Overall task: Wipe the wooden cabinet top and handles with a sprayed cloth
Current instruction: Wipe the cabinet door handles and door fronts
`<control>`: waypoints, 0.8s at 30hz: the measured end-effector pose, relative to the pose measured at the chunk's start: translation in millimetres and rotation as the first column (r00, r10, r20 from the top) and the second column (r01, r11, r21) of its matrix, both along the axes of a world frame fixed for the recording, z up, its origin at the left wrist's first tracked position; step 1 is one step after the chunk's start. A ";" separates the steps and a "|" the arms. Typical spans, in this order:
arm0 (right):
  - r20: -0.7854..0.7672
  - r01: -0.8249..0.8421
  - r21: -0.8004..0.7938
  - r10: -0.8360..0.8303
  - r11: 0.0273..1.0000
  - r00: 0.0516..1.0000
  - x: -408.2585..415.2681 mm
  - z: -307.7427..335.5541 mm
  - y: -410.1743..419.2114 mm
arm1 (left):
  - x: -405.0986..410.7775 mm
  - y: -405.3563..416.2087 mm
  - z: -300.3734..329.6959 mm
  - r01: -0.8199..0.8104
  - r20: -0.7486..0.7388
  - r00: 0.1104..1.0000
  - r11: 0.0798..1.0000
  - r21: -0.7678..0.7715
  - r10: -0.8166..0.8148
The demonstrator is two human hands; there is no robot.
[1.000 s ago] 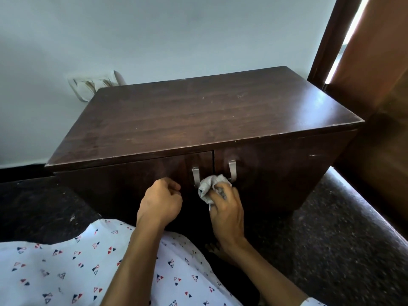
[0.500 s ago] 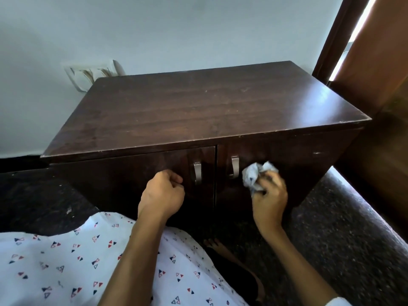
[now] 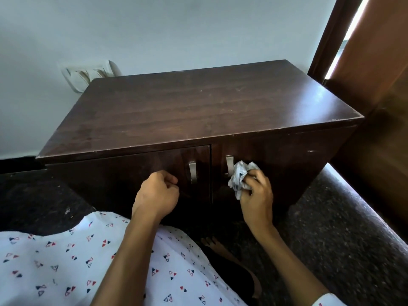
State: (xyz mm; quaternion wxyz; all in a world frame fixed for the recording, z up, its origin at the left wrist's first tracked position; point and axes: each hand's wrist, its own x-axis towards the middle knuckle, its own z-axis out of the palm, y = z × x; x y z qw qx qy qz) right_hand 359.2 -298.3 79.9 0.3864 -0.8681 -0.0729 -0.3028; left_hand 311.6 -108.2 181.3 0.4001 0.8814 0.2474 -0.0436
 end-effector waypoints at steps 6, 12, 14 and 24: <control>0.067 0.028 0.131 -0.037 0.991 0.997 7.9 28.6 6.3 | -2.6 0.9 0.3 -0.011 0.001 1.000 1.000 -0.014 0.011; -0.121 -0.034 0.189 0.058 0.981 0.991 4.4 11.8 6.6 | -0.8 -1.5 2.8 -0.009 0.007 1.000 1.000 -0.009 0.009; -0.047 -0.040 0.263 0.054 0.964 0.997 10.3 26.8 7.3 | -0.9 -0.5 2.1 -0.012 0.007 1.000 1.000 -0.012 0.012; -0.598 0.469 0.739 0.152 0.483 0.787 -7.7 -32.9 68.3 | 0.2 0.4 1.5 -0.001 -0.010 1.000 1.000 0.002 0.001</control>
